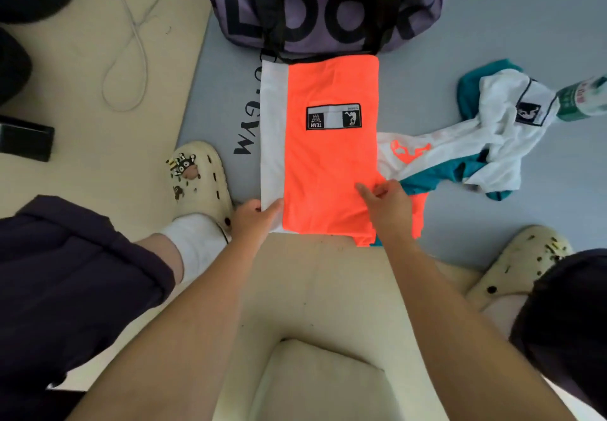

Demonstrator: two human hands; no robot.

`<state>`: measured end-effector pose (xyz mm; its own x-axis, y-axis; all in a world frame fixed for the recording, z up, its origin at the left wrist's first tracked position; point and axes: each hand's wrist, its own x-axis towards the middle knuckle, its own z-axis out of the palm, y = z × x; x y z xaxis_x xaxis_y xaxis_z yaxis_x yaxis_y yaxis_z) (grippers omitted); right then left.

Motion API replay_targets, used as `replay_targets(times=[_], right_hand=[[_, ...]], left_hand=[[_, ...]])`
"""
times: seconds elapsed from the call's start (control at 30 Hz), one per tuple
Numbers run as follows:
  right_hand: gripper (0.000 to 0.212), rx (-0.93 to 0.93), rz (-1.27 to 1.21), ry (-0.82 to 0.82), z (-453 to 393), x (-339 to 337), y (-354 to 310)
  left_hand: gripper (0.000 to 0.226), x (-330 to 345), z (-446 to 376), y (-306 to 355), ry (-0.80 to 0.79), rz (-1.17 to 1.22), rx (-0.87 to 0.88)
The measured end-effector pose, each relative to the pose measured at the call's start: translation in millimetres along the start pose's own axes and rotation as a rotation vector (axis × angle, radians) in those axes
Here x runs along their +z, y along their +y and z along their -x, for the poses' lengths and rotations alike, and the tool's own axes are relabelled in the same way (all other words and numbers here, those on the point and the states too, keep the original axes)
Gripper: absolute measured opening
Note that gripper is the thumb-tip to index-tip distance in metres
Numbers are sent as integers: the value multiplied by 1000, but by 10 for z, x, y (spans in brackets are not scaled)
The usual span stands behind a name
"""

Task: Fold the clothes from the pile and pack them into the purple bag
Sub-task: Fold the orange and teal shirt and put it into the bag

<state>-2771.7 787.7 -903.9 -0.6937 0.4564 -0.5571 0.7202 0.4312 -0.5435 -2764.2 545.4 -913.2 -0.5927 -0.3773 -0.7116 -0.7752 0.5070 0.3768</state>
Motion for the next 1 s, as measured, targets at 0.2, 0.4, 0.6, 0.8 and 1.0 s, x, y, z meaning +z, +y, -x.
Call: replay_targets(times=[0.2, 0.4, 0.6, 0.8, 1.0], right_hand=[[35, 47, 115, -137, 227, -27, 257], [45, 26, 372, -357, 116, -332, 292], [28, -170, 261, 57, -6, -351, -158], [54, -808, 465, 81, -137, 72, -566], [63, -908, 752, -33, -785, 81, -306]], left_hand=[[26, -80, 118, -87, -96, -19, 66], [22, -207, 95, 73, -132, -498, 70], [44, -13, 169, 605, 355, -565, 540], [60, 423, -37, 822, 85, -695, 995], [76, 494, -573, 710, 171, -710, 1020]])
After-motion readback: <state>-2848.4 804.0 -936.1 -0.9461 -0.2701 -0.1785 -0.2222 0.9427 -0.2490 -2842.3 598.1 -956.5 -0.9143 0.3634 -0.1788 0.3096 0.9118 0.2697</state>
